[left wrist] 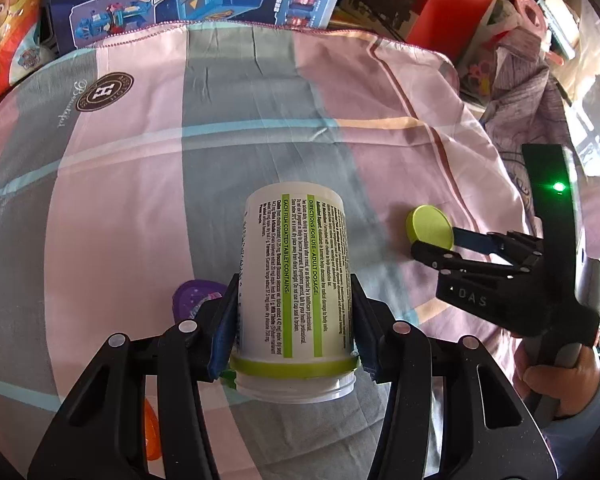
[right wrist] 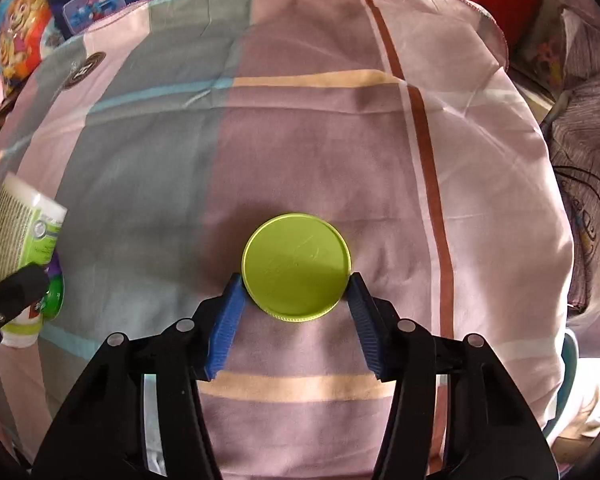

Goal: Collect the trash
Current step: 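Grasp the white pill bottle with left gripper while right gripper grasps the yellow-green lid, then carry the pill bottle and lid over the teal bucket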

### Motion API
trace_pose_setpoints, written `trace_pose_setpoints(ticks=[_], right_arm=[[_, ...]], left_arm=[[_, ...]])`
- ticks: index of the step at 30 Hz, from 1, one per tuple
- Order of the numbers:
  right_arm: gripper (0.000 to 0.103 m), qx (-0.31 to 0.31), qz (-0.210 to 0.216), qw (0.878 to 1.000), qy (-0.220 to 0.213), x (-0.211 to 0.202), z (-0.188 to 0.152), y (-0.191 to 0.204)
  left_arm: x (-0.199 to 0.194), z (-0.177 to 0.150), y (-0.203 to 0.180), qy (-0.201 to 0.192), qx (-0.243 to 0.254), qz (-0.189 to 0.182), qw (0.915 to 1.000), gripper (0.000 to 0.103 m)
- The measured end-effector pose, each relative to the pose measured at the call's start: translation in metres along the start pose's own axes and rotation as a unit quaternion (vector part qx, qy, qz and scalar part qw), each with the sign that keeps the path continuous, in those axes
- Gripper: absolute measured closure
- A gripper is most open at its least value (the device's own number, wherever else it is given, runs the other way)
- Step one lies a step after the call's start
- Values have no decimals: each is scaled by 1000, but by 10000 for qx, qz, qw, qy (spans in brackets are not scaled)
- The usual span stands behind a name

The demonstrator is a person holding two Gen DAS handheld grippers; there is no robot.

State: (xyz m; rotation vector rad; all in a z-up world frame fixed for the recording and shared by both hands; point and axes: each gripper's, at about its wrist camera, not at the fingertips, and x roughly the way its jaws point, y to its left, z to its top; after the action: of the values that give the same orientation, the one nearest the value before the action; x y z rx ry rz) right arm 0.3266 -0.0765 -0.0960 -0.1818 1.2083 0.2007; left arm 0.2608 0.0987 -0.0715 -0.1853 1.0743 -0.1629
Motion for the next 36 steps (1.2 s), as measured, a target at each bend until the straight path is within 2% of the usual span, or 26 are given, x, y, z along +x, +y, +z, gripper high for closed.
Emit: trace_pose_setpoints(ticks=[4,8,21,36], right_arm=[[52,76,148,9998,-92,-16,-11,-7],[52,407,353,9983,-214,-37,-24,-29],[52,1086,756,9884,-745,-109,-91,-95],[52,2334,689,9631,-1151,-150,-187,-221]], left_arm=[[-1,-2,-5,28,15,-1,10000,52],[-4,-4,-18,32,100,-7,9999,52],[-20,-27,-98,53,672,-111,9977,52],[-11,-60,-210,325,1593,-320,9862,52]])
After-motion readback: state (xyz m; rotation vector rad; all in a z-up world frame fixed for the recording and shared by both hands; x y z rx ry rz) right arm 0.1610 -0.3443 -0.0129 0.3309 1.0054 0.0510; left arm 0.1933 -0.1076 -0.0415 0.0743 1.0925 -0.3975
